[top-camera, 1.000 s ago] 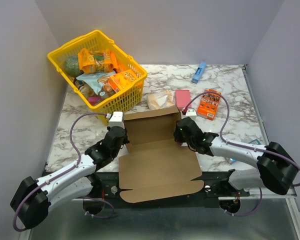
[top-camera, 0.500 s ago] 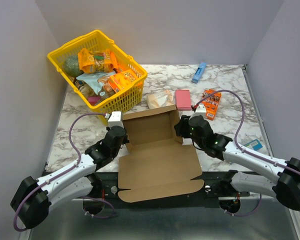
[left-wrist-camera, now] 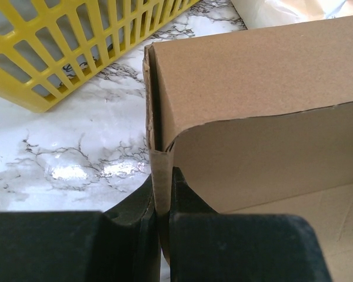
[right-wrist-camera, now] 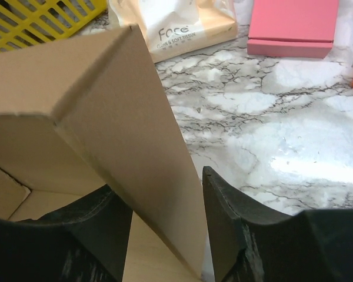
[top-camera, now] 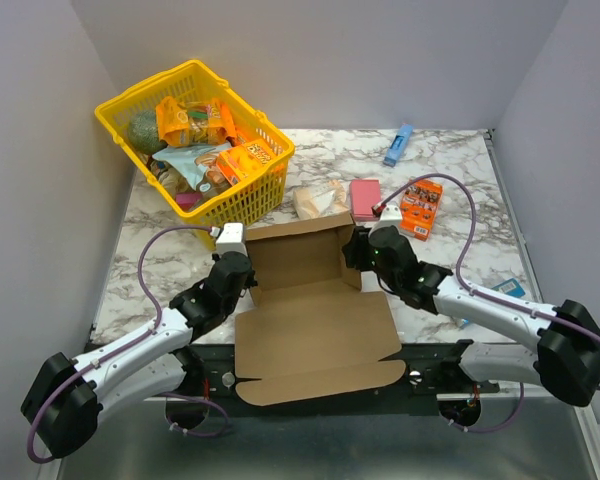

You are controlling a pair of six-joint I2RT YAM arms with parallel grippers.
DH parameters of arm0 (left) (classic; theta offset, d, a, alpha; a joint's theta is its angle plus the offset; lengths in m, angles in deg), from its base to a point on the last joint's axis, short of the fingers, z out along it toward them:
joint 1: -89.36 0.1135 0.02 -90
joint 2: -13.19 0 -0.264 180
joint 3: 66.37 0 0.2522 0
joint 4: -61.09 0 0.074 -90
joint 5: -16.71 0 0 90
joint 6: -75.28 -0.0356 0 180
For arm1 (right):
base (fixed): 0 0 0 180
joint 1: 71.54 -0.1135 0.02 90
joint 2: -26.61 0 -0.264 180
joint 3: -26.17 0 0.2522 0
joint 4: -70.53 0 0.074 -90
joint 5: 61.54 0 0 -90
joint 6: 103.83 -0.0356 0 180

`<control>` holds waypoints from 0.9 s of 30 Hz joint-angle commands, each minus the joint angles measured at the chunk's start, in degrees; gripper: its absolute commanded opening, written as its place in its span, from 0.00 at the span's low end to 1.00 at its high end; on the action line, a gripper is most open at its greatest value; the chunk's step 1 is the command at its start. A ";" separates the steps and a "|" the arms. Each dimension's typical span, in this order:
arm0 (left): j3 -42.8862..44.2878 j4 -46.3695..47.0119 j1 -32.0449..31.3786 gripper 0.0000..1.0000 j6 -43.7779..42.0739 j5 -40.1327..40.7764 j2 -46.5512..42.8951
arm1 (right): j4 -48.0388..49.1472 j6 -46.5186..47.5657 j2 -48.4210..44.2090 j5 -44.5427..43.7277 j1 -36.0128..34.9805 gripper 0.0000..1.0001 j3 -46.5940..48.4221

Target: Fold the paper box

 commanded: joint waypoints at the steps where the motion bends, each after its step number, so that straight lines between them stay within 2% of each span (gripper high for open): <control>1: 0.24 -0.24 0.01 0.00 -0.97 -1.63 -1.13 | 4.19 1.13 3.96 -2.24 0.58 0.56 3.12; 6: 0.33 -0.07 -0.08 0.00 -0.89 -1.72 -1.22 | 4.55 0.43 5.81 -1.80 0.58 0.48 2.86; 12: 0.59 -0.16 -0.08 0.00 -1.15 -1.37 -1.48 | 3.85 1.05 6.34 -2.15 0.58 0.45 1.55; 18: 1.30 -1.12 -0.08 0.00 -1.50 1.09 -2.09 | -0.89 0.34 5.82 -4.00 0.32 0.43 0.84; 21: 1.56 -1.12 -0.08 0.00 -1.42 1.88 -2.89 | -5.98 -2.45 5.82 -7.50 -0.29 0.36 0.93; 27: 1.56 -0.95 0.01 0.00 -1.68 2.85 -5.26 | -15.30 -8.18 6.61 -16.73 -0.91 0.28 1.89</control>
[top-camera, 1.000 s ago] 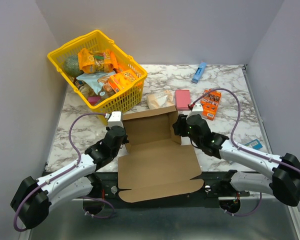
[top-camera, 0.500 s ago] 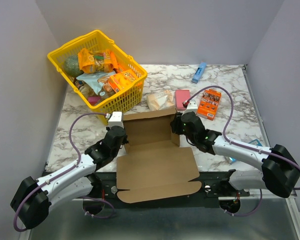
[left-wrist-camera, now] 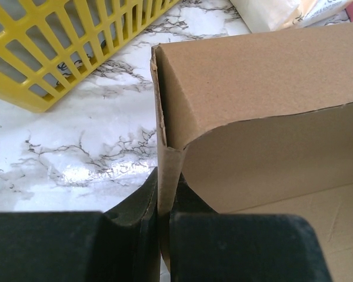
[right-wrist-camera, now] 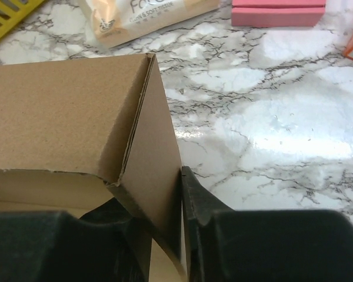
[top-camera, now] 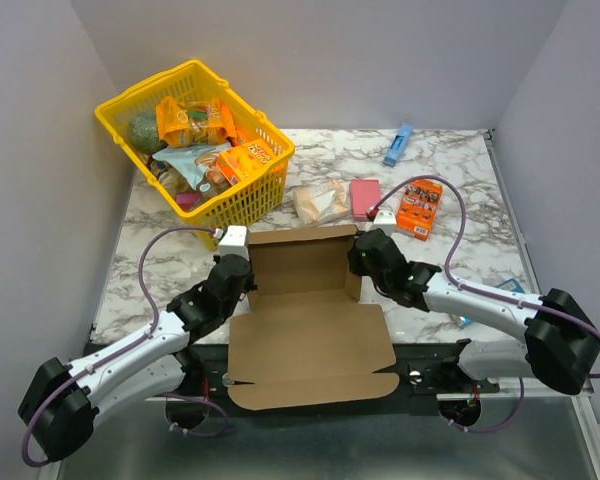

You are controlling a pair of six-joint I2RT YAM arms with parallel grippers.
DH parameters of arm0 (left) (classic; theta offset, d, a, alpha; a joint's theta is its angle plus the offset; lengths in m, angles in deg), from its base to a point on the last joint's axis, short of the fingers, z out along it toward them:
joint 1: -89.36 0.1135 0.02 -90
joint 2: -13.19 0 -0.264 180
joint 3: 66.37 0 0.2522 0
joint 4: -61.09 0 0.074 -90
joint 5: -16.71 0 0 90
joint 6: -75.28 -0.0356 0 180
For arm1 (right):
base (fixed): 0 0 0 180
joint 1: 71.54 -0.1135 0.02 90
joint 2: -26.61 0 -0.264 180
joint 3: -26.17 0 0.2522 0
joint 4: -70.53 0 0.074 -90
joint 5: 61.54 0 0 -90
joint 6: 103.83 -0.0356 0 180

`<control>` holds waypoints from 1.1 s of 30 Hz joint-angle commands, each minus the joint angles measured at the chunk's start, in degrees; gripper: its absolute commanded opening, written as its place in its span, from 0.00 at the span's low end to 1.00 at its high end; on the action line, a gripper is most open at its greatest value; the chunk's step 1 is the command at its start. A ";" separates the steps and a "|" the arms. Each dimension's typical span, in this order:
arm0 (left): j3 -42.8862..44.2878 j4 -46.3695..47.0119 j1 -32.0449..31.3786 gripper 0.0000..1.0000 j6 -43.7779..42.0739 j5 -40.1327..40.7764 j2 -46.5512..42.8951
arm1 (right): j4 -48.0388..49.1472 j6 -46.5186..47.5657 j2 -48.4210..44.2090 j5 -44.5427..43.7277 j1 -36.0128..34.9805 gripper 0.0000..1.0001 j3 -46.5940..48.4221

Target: Fold the paper box

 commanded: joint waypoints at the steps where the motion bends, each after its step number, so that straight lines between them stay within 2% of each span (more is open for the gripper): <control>1: 1.67 1.26 0.55 0.00 0.92 3.18 -3.47 | -13.56 -6.17 1.14 -14.59 0.77 0.27 0.28; 2: 1.84 1.35 0.55 0.00 0.92 3.27 -3.47 | -14.44 -6.62 1.75 -15.74 0.51 0.27 1.24; 7: 2.64 0.73 0.55 0.00 0.22 4.41 -3.56 | -24.00 -11.18 5.71 -23.64 -0.02 0.10 5.98; 18: 4.57 -0.94 0.55 0.00 -1.71 6.35 -3.21 | -32.37 -17.42 6.94 -29.46 -0.02 0.01 7.48; 25: 5.71 -0.41 0.64 0.00 -2.77 5.73 -1.71 | -39.58 -23.66 9.58 -33.15 -0.11 0.01 10.38; 29: 6.59 -0.50 0.55 0.00 -3.47 5.64 -1.63 | -40.56 -23.93 10.63 -33.94 -0.11 0.01 11.44; 31: 6.77 -0.24 0.64 0.00 -3.47 4.94 -0.93 | -39.95 -23.50 10.29 -32.99 -0.11 0.04 11.35; 32: 6.86 -0.06 0.64 0.00 -3.12 4.68 -0.66 | -39.51 -23.15 9.76 -32.20 -0.19 0.08 11.35; 33: 6.94 -0.06 0.64 0.00 -2.86 4.50 -0.31 | -38.72 -22.53 8.89 -31.32 -0.20 0.21 11.01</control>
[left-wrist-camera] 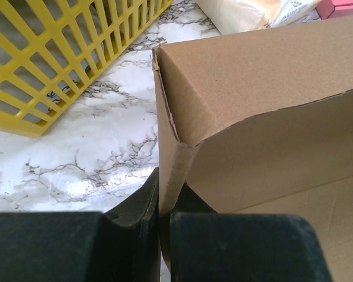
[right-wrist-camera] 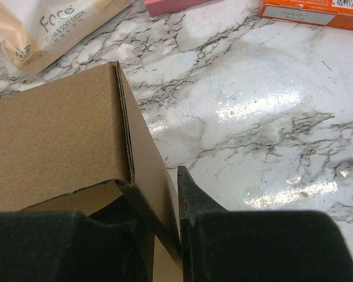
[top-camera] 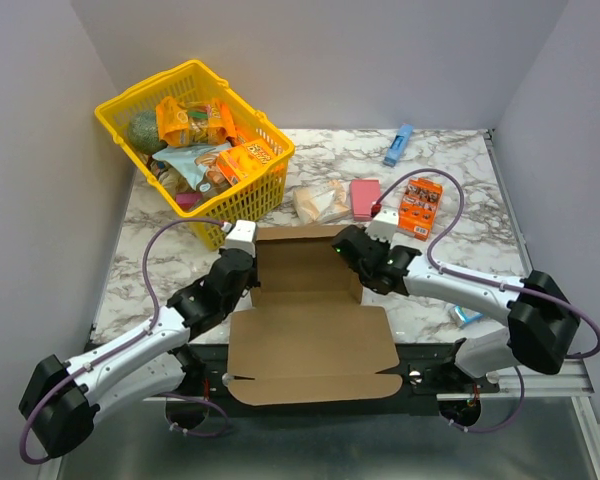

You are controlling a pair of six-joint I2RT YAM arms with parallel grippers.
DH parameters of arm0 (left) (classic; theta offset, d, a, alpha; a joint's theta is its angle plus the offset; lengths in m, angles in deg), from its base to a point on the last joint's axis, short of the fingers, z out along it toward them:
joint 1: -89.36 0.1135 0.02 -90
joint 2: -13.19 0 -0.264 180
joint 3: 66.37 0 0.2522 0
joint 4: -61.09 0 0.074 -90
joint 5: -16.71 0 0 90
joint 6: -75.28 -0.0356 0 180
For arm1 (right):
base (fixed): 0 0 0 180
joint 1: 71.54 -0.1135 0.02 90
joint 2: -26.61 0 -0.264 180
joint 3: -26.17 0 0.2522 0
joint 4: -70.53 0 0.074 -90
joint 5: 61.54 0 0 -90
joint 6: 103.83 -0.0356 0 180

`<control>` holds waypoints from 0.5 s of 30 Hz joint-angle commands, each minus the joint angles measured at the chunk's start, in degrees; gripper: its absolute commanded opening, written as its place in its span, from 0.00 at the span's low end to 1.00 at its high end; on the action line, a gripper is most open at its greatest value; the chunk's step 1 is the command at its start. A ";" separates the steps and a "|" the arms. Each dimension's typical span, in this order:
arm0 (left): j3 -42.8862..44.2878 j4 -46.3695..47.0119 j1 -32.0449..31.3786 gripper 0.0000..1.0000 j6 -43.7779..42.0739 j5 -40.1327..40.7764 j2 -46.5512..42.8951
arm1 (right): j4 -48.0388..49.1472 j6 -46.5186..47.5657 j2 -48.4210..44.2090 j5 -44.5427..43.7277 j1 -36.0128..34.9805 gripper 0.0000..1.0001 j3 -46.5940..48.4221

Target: Fold the paper box

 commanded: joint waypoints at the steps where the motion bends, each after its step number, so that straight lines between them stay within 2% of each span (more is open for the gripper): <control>1: 3.05 0.86 1.45 0.00 2.32 6.42 0.13 | -10.68 1.04 -2.13 -12.28 3.50 0.29 -3.42; 3: 3.58 0.07 1.45 0.00 3.28 6.51 1.19 | -7.33 4.13 -5.47 -9.20 3.50 0.46 -4.65; 6: 3.58 -1.08 1.45 0.00 4.25 7.12 2.07 | -3.19 7.83 -11.98 -2.78 3.41 0.64 -6.76; 10: 3.06 -1.34 1.54 0.00 5.05 7.04 2.07 | 3.39 13.18 -19.89 7.58 3.41 0.76 -10.89; 15: 3.41 -1.52 1.54 0.00 5.31 6.60 2.86 | 8.33 17.50 -25.26 15.59 2.18 0.81 -15.37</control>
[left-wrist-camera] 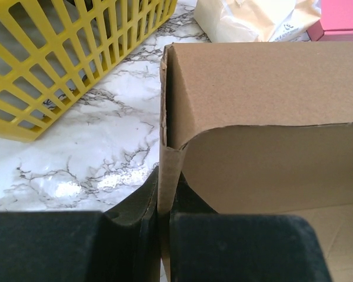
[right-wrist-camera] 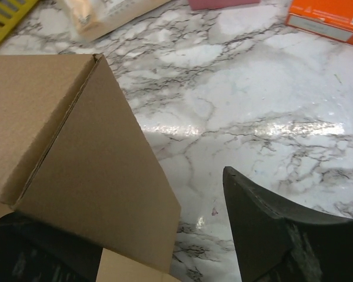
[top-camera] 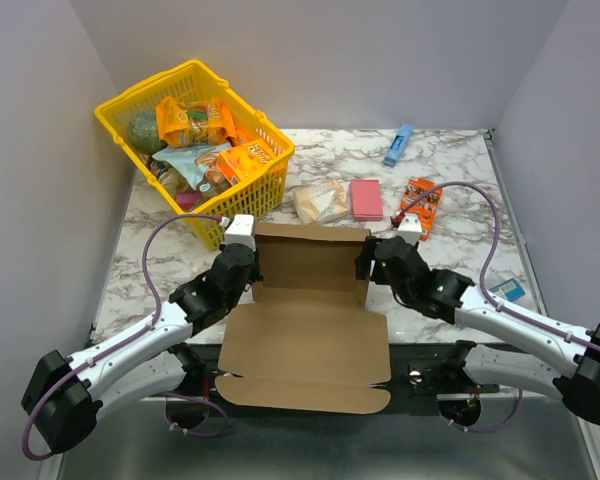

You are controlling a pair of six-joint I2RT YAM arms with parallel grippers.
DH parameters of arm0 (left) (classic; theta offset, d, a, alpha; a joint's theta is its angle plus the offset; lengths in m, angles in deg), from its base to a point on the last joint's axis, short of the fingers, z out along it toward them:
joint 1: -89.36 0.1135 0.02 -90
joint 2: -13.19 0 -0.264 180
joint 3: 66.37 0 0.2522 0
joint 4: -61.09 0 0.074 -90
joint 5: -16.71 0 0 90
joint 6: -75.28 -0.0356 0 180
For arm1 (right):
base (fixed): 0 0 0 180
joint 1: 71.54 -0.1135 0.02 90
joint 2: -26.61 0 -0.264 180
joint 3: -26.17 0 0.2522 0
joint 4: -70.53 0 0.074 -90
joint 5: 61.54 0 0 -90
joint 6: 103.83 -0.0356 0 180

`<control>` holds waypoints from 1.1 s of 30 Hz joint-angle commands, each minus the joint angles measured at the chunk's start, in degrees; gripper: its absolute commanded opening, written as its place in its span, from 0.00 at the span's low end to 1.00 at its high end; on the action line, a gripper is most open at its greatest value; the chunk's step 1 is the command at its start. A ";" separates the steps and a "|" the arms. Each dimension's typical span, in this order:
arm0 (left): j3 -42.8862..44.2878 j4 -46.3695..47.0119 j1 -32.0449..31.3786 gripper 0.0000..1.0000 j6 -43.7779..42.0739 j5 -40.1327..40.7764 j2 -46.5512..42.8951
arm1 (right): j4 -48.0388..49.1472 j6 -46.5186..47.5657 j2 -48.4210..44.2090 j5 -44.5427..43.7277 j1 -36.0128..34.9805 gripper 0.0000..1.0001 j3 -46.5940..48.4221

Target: Fold the paper box

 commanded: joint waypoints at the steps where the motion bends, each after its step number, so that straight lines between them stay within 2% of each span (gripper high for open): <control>1: 1.02 -2.26 1.34 0.00 2.06 5.96 0.37 | 2.15 4.11 -3.65 4.98 0.26 0.81 -3.82; 10: 1.38 -2.44 1.34 0.00 2.85 5.96 1.07 | -6.81 -7.83 -0.49 -1.86 -3.96 0.78 -3.03; 17: 1.73 -2.97 1.34 0.00 3.11 6.05 1.95 | -3.74 -10.57 -1.81 -3.36 -6.07 0.82 -4.43; 23: 1.82 -2.79 1.34 0.00 3.37 5.61 2.21 | 2.49 -11.81 0.83 -5.91 -8.62 0.80 -6.99; 33: 1.02 -3.23 1.34 0.00 3.99 5.43 0.98 | 7.33 -8.46 8.65 -9.25 -8.80 0.73 -1.98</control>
